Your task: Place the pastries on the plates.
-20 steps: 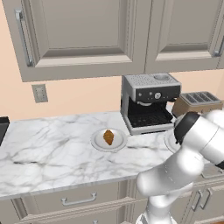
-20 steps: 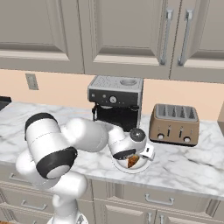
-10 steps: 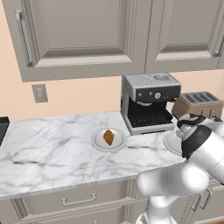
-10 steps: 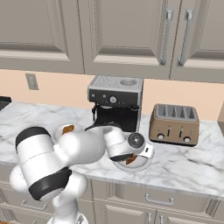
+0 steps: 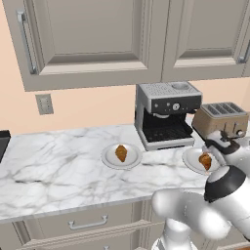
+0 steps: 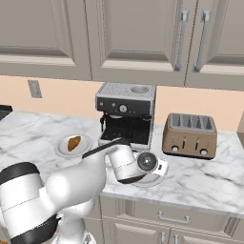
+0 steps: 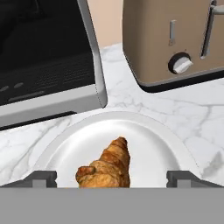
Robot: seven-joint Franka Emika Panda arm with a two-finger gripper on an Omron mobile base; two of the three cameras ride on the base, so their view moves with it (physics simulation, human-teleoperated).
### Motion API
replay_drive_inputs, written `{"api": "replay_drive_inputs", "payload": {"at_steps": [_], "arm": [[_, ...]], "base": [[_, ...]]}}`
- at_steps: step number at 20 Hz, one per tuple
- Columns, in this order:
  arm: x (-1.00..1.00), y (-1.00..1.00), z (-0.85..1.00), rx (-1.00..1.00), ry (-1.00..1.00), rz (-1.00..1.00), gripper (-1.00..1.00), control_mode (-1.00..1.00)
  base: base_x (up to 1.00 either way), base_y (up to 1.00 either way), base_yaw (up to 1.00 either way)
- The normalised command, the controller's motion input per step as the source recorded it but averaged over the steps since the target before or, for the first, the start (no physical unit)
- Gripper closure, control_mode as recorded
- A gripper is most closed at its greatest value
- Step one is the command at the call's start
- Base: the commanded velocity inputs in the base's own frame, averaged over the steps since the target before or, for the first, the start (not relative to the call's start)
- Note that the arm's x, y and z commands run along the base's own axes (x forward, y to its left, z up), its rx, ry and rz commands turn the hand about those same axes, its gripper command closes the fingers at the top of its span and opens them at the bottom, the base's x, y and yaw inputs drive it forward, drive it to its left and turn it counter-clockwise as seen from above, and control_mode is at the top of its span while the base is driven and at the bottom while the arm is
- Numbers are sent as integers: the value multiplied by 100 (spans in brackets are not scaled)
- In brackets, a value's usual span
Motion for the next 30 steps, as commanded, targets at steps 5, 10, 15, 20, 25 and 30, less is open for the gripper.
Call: {"api": "replay_drive_inputs", "payload": {"at_steps": [5,10,15,20,25,30], "arm": [[-42,-20,91,4,-29,1,-100,-100],[-51,-3,83,6,-18,0,-100,-100],[-95,4,71,7,-18,-12,-100,-100],[-98,44,43,5,-32,-29,-100,-100],[-100,25,25,4,-45,-14,-100,-100],[-69,85,92,4,-11,-11,-100,-100]], "base": [[0,0,0],[0,0,0],[0,0,0],[0,0,0],[0,0,0],[0,0,0]]}}
